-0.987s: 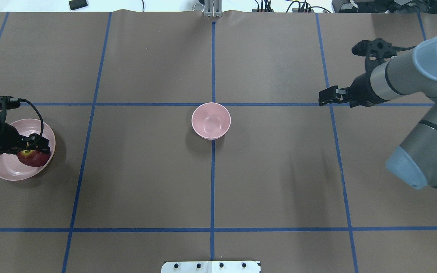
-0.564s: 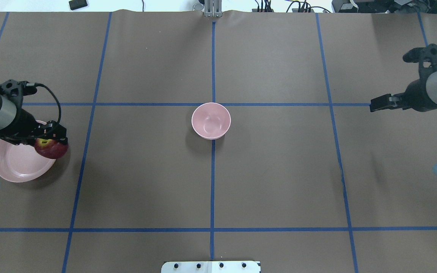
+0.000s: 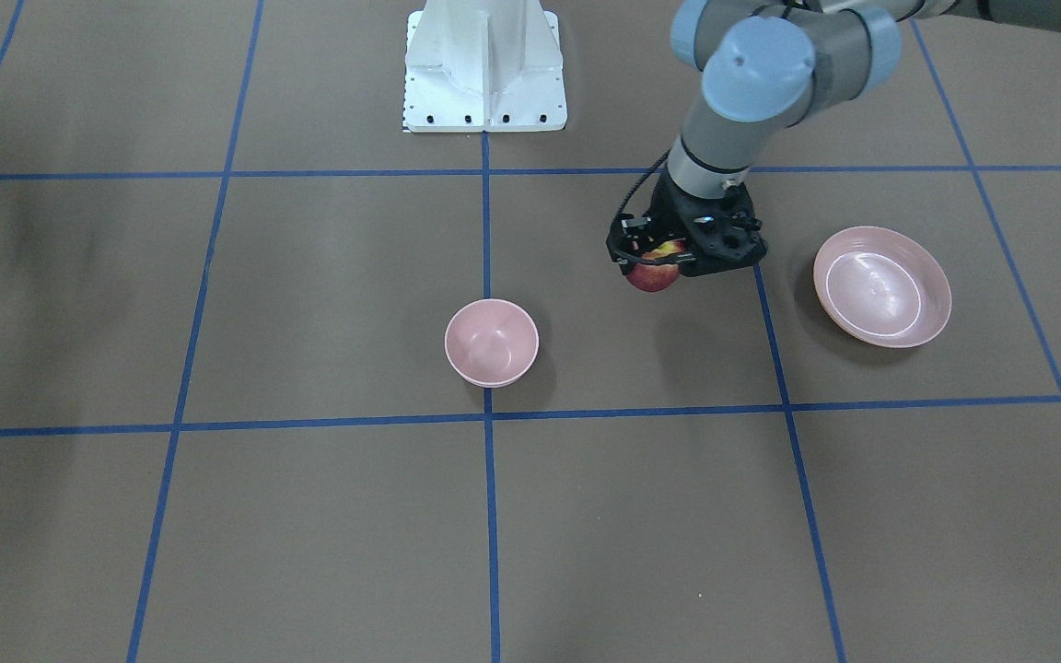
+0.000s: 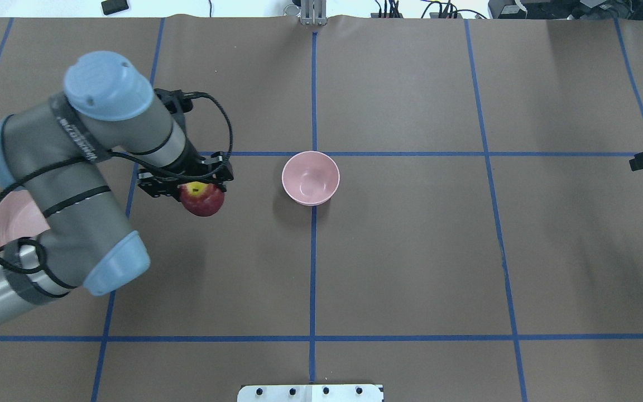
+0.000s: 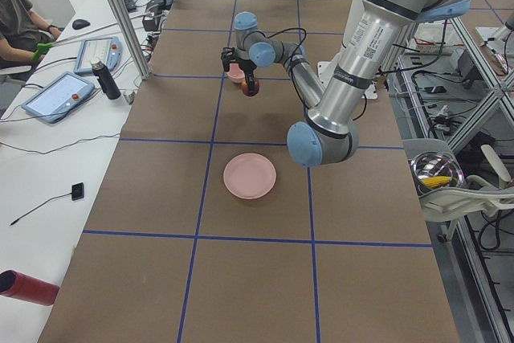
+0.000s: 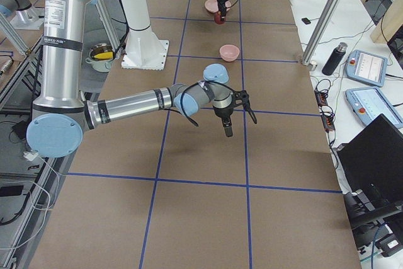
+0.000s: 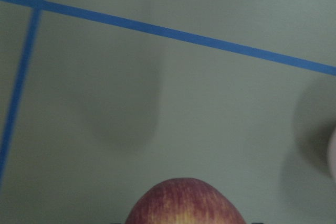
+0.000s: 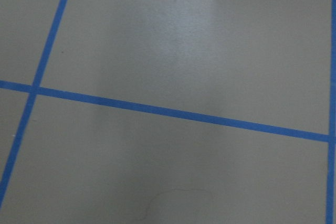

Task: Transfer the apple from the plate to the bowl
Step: 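Carry the red apple with the left gripper over the pink bowl, then lower the apple into the bowl and open the left gripper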

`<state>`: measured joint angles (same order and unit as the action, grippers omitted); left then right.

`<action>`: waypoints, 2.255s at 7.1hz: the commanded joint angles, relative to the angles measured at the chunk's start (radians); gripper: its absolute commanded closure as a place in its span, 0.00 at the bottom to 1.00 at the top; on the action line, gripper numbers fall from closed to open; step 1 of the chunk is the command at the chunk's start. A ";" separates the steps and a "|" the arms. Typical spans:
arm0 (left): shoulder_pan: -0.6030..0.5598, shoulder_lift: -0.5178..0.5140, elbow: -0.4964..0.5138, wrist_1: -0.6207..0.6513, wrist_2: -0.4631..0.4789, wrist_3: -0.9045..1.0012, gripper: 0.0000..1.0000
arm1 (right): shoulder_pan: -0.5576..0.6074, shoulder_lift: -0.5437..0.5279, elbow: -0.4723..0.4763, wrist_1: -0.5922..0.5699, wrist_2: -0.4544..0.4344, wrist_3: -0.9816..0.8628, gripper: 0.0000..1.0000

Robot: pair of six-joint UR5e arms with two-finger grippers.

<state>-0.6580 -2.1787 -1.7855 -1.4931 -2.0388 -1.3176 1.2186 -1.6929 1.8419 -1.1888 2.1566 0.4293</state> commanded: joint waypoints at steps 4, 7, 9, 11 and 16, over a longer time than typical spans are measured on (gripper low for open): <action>0.057 -0.323 0.403 -0.136 0.022 -0.058 1.00 | 0.064 0.002 -0.043 0.003 0.101 -0.070 0.01; 0.057 -0.339 0.452 -0.194 0.022 -0.060 1.00 | 0.062 0.007 -0.046 0.003 0.103 -0.069 0.00; 0.057 -0.340 0.504 -0.266 0.046 -0.057 1.00 | 0.062 0.007 -0.067 0.055 0.103 -0.067 0.00; 0.057 -0.340 0.514 -0.268 0.054 -0.055 0.90 | 0.062 0.006 -0.067 0.064 0.103 -0.067 0.00; 0.057 -0.342 0.546 -0.326 0.054 -0.057 0.24 | 0.062 0.002 -0.066 0.066 0.104 -0.067 0.00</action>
<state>-0.6013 -2.5202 -1.2406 -1.8159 -1.9850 -1.3744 1.2806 -1.6893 1.7745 -1.1230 2.2611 0.3627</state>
